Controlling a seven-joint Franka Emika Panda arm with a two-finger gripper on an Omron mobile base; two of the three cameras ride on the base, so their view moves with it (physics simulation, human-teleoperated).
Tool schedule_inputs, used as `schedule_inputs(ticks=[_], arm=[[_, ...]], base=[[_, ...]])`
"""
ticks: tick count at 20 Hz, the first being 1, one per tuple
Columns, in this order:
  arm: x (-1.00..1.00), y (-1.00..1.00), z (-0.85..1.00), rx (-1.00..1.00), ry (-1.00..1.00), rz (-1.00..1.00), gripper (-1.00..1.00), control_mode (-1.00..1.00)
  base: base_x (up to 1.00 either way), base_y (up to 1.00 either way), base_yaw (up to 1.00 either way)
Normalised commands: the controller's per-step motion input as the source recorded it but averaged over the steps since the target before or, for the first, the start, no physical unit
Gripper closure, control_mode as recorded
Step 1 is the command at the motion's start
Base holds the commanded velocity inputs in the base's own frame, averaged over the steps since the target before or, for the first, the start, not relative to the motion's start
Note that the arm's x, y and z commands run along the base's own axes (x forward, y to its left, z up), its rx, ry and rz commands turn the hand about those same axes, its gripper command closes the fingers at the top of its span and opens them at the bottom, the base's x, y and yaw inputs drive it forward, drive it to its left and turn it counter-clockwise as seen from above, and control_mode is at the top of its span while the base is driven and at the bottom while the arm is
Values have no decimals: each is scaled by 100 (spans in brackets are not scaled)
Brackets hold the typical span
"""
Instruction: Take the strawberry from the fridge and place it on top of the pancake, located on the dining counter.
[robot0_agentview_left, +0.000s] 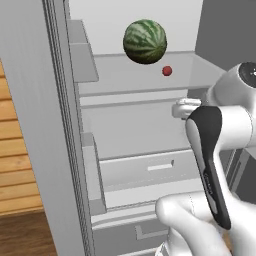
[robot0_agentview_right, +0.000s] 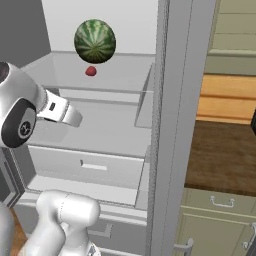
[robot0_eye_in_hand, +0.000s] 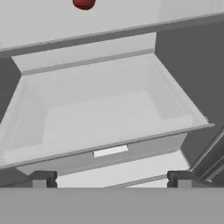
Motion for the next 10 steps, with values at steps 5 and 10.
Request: schedule_inputs(ticks=[5, 10], arm=[[27, 2, 74, -5, -10, -4, -100, -100], [32, -2, 42, -1, -10, -2, -100, -100]], base=[[0, 0, 0], [0, 0, 0]])
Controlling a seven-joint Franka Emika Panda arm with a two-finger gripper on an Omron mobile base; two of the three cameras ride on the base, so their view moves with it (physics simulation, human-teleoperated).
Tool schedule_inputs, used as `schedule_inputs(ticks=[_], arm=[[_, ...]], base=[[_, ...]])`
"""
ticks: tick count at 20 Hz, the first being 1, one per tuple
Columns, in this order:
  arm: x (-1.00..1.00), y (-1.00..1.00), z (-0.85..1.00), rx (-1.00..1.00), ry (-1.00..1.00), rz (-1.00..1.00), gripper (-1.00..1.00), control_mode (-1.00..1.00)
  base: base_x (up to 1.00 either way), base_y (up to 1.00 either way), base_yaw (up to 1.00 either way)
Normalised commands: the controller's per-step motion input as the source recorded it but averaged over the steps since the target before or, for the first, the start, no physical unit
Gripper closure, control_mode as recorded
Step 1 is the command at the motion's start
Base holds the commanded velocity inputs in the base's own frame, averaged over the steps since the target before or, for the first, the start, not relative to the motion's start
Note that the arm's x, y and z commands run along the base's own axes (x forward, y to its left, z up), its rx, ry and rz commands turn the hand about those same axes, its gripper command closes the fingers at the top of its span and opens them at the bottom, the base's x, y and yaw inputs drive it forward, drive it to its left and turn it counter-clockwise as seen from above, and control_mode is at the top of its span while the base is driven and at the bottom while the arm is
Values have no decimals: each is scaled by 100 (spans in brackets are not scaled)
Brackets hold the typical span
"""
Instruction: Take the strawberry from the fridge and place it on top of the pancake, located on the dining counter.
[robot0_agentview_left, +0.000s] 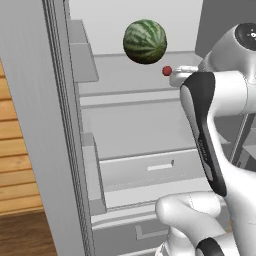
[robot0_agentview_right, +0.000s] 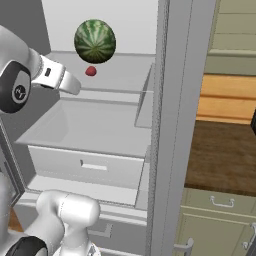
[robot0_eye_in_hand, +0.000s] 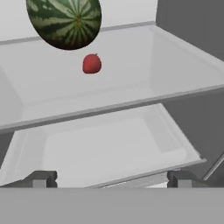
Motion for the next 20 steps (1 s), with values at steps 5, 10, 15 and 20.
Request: schedule_inputs(ticks=[5, 10, 15, 20], arm=[[48, 0, 14, 0, -6, 0, -100, -100], [52, 0, 0, 0, -2, 0, -100, -100], [44, -2, -5, 0, 0, 0, -100, -100], [48, 0, -18, 0, 2, 0, -100, -100]], base=[[0, 0, 0], [0, 0, 0], [0, 0, 0], [0, 0, 0]])
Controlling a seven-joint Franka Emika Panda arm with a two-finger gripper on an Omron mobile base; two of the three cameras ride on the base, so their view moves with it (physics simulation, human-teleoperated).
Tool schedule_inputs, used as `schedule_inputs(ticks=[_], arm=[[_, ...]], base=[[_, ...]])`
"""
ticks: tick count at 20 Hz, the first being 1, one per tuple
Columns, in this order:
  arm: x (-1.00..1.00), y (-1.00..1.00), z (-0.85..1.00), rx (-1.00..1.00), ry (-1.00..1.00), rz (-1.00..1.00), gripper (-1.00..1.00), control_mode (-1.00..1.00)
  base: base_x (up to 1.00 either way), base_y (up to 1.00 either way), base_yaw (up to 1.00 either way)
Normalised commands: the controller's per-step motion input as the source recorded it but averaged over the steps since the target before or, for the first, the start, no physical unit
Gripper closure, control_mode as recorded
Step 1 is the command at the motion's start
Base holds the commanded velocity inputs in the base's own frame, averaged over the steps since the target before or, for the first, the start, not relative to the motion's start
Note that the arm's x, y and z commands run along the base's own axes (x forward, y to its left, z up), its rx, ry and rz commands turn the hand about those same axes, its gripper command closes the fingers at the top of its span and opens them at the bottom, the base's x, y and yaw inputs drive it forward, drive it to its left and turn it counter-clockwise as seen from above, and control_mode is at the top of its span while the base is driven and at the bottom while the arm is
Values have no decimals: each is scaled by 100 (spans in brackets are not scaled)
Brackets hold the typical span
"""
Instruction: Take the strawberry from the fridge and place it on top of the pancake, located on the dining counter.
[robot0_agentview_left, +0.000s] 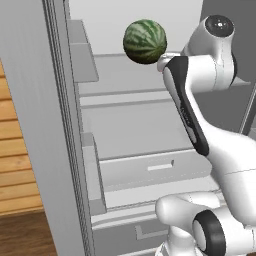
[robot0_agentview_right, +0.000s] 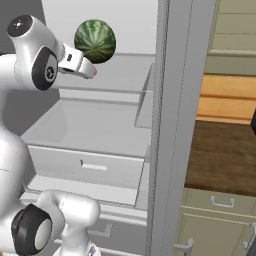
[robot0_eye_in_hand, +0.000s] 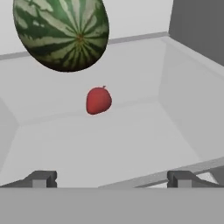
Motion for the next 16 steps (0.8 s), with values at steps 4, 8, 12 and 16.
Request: schedule_inputs(ticks=[4, 8, 12, 16], arm=[[44, 0, -8, 0, 1, 0, -100, -100], [38, -4, 0, 0, 2, 0, -100, -100], [31, -2, -3, 0, 6, 0, -100, -100], [34, 0, -8, 0, 8, 0, -100, -100]], base=[[0, 0, 0], [0, 0, 0], [0, 0, 0], [0, 0, 0]])
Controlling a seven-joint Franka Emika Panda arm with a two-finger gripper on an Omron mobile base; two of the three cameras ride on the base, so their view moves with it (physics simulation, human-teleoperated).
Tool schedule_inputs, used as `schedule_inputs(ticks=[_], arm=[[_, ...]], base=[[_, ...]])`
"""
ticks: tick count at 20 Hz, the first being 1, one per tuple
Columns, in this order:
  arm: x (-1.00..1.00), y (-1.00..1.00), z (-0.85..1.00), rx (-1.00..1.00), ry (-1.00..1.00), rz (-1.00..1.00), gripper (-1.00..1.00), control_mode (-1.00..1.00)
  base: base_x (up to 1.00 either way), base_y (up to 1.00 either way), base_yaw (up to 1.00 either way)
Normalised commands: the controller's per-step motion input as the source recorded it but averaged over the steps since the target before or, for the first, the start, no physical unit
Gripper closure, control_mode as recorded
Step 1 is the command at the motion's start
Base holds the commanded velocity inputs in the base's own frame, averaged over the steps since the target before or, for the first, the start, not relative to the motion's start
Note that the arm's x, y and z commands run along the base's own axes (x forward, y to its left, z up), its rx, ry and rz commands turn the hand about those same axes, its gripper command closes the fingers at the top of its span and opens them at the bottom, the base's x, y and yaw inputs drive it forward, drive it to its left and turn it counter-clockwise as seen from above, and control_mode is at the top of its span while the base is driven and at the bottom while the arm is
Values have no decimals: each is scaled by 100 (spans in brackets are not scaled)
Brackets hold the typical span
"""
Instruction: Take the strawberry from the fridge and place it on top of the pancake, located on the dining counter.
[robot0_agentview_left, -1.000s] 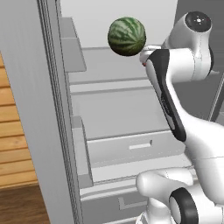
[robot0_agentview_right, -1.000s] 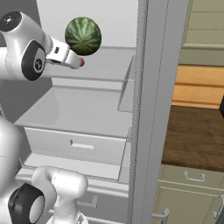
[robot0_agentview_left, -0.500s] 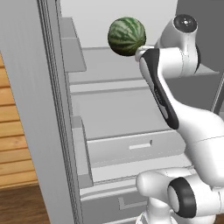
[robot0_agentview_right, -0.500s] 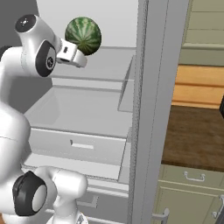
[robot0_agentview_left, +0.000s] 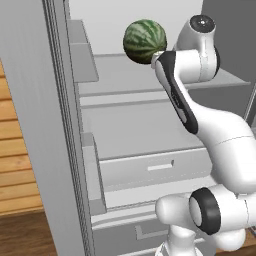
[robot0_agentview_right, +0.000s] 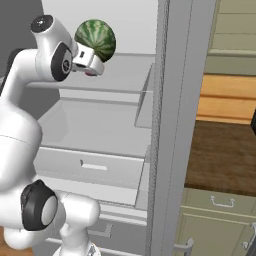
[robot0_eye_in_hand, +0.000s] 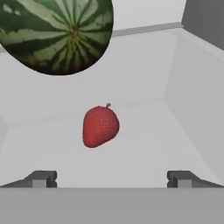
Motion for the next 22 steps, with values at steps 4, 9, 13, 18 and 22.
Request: schedule_inputs(ticks=[4, 9, 13, 18, 22], arm=[[40, 0, -7, 0, 8, 0, -100, -100], [40, 0, -2, 0, 6, 0, -100, -100], [36, 0, -9, 0, 5, 0, -100, -100], [13, 0, -11, 0, 2, 0, -100, -100], [0, 0, -9, 0, 0, 0, -100, -100]], base=[[0, 0, 0], [0, 0, 0], [0, 0, 0], [0, 0, 0], [0, 0, 0]])
